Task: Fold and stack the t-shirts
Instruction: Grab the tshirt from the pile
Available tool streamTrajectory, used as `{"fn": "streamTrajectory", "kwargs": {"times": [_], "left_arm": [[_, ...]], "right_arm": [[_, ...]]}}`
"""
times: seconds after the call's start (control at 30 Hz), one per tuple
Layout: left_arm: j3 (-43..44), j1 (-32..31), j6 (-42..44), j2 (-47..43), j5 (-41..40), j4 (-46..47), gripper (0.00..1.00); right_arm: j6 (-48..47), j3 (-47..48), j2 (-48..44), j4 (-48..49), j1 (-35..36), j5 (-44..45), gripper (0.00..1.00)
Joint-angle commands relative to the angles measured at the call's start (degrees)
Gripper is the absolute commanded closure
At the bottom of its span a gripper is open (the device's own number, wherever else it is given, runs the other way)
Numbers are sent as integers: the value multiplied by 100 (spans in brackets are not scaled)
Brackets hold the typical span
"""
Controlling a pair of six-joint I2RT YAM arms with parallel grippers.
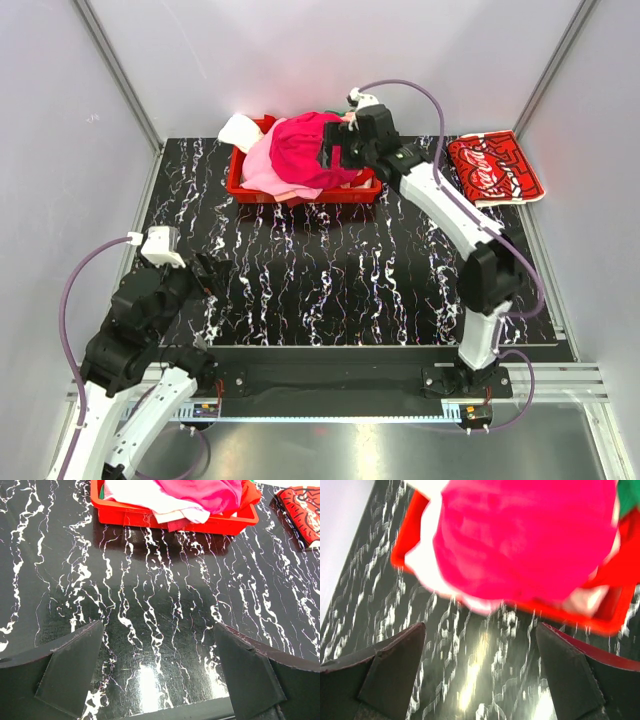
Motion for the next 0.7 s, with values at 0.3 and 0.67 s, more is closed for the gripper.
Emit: {"fn": "streamTrajectory", "kwargs": {"times": [0.3, 0.67], "left_arm": [[-41, 103, 96, 82, 16, 342, 1], [-50, 252, 105, 83, 60, 360, 1]], "right_arm": [[-366, 4078, 3126, -2085, -7, 1137, 0], [-453, 3341, 3066, -1576, 2, 1146, 65]]}}
